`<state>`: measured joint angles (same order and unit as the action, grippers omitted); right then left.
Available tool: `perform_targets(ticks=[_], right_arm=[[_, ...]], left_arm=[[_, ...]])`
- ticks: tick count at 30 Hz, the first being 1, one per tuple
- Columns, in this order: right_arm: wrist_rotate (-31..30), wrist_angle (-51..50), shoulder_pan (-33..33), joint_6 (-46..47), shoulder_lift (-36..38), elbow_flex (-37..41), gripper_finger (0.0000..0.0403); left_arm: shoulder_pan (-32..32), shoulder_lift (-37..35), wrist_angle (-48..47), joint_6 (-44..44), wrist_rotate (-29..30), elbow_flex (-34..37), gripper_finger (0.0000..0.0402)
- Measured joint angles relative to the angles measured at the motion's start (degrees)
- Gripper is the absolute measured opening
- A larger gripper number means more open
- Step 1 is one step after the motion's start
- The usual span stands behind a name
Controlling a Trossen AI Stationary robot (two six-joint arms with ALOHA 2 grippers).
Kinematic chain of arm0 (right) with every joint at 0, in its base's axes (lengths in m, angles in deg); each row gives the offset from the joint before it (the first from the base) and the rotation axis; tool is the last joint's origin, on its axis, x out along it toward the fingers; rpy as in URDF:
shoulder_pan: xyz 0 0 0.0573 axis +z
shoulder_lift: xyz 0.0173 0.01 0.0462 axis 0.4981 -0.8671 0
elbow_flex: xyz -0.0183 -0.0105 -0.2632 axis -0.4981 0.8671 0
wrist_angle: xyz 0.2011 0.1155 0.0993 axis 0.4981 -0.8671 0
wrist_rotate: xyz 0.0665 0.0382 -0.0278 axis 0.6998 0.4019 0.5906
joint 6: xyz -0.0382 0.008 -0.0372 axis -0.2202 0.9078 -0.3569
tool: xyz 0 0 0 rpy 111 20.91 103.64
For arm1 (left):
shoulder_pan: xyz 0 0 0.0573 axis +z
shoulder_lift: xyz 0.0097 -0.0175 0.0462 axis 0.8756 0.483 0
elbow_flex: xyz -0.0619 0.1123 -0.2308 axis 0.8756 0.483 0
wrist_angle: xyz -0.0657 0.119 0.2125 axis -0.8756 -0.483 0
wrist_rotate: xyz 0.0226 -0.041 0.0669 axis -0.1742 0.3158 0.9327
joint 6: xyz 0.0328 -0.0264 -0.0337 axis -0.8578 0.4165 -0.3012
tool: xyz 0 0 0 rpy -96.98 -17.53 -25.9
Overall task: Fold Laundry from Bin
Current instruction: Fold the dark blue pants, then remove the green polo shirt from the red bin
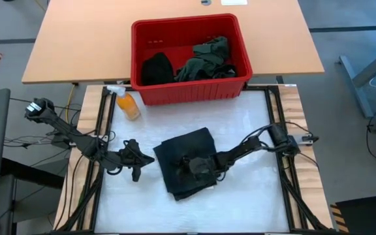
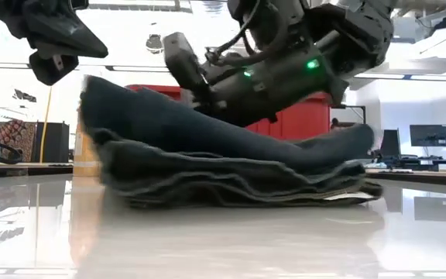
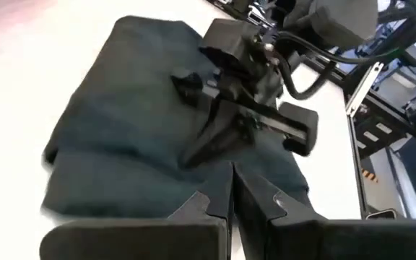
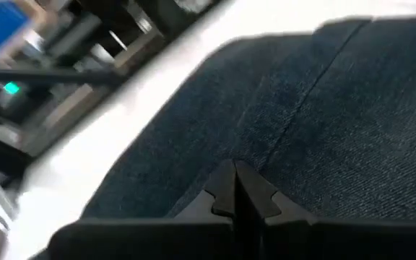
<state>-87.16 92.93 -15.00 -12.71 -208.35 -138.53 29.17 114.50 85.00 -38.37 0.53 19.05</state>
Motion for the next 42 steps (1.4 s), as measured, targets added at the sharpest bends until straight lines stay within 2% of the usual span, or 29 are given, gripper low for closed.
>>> perform_targets(ticks=[6, 14, 19, 23, 27, 31, 36, 42], right_arm=[[-1.86, -10.12, -0.64, 5.40, 11.55, 13.16, 0.0018], [-5.54, -9.70, -6.44, 9.31, 31.07, 38.10, 0.0018], [-4.76, -8.89, -10.40, 1.68, 39.63, 46.64, 0.0018], [-1.27, -8.86, -15.49, -4.57, 44.31, 50.19, 0.0018], [0.59, -8.53, -20.94, -7.27, 46.36, 51.64, 0.0018], [5.41, -9.29, -23.54, -11.57, 50.56, 50.72, 0.0018], [6.88, -24.34, -23.71, -18.06, 59.75, 43.69, 0.0018], [12.93, -43.29, -23.66, -27.80, 69.76, 28.72, 0.0018]], left_arm=[[-1.11, 0.00, -0.01, 1.02, 2.63, -0.02, 0.0000], [-1.13, 0.00, 0.01, 2.31, 6.54, -0.02, 0.0000], [-1.13, 0.00, 0.08, 4.29, 7.54, -0.04, 0.0000], [-1.13, 0.00, 0.10, 5.78, 8.40, -0.07, 0.0000], [-0.96, 0.00, 0.13, 7.55, 10.45, -0.07, 0.0000], [-0.01, 0.00, 1.22, 8.28, 10.98, -0.07, 0.0000], [1.06, 0.00, 4.08, 7.42, 14.62, -0.07, 0.0000], [2.83, 0.00, 9.20, 4.42, 20.08, -0.09, 0.0000]])
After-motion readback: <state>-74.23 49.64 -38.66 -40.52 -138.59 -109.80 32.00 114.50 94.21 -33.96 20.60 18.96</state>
